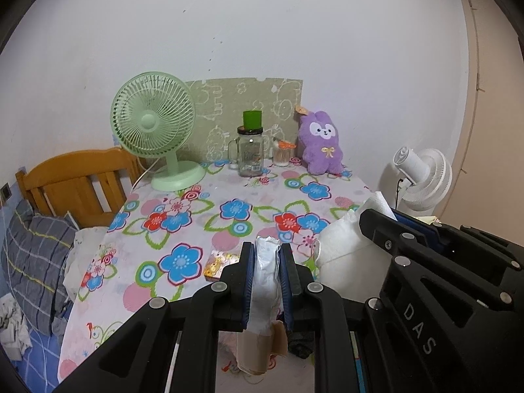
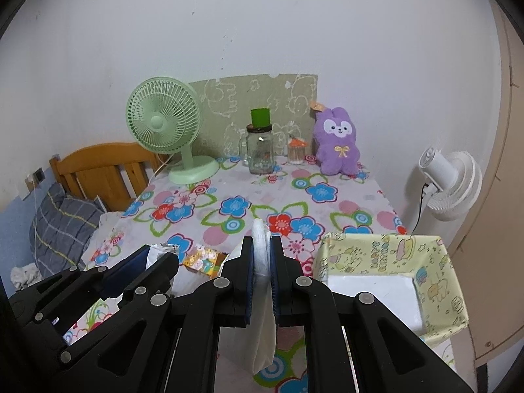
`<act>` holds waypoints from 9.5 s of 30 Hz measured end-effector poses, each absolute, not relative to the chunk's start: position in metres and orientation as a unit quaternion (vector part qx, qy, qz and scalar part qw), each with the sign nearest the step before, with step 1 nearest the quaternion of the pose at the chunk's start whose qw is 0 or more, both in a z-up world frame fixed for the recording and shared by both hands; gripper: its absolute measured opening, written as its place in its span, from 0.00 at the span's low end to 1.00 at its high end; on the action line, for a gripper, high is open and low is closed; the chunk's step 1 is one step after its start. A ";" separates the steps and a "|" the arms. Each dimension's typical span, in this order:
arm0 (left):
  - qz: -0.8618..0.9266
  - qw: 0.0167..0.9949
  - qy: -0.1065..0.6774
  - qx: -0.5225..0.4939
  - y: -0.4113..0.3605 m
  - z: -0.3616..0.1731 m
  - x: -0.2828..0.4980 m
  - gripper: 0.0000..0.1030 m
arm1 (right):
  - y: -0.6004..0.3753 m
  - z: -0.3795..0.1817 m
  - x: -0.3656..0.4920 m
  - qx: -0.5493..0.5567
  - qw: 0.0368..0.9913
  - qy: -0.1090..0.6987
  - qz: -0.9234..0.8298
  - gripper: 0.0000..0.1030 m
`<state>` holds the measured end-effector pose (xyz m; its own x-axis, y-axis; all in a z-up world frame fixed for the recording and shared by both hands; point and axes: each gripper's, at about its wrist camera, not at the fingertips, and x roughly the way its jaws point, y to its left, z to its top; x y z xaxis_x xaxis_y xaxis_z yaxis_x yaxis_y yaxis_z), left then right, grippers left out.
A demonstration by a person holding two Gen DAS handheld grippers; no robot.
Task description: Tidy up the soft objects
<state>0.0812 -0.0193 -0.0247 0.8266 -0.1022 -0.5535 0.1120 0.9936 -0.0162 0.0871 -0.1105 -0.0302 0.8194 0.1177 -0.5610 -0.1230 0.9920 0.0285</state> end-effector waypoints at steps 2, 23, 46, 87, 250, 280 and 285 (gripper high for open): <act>-0.060 0.955 0.290 0.008 -0.024 -0.024 0.083 0.13 | -0.115 -0.029 0.088 -0.007 0.954 0.293 0.060 0.12; -0.097 0.954 0.283 0.023 -0.087 -0.022 0.102 0.13 | -0.178 -0.024 0.100 0.003 0.958 0.287 0.028 0.12; -0.151 0.942 0.294 0.048 -0.165 -0.034 0.128 0.13 | -0.258 -0.039 0.117 0.029 0.954 0.297 -0.032 0.12; -0.177 0.917 0.351 0.059 -0.199 -0.062 0.146 0.86 | -0.295 -0.068 0.130 0.058 0.938 0.334 -0.071 0.72; -0.001 0.915 0.391 0.103 0.008 -0.156 0.128 0.51 | -0.076 -0.175 0.135 0.022 0.894 0.442 0.063 0.21; -0.030 0.919 0.387 0.066 0.010 -0.139 0.116 0.19 | -0.075 -0.155 0.124 0.020 0.902 0.426 0.068 0.21; -0.033 0.922 0.382 0.062 0.009 -0.132 0.113 0.16 | -0.075 -0.148 0.121 0.020 0.905 0.420 0.069 0.21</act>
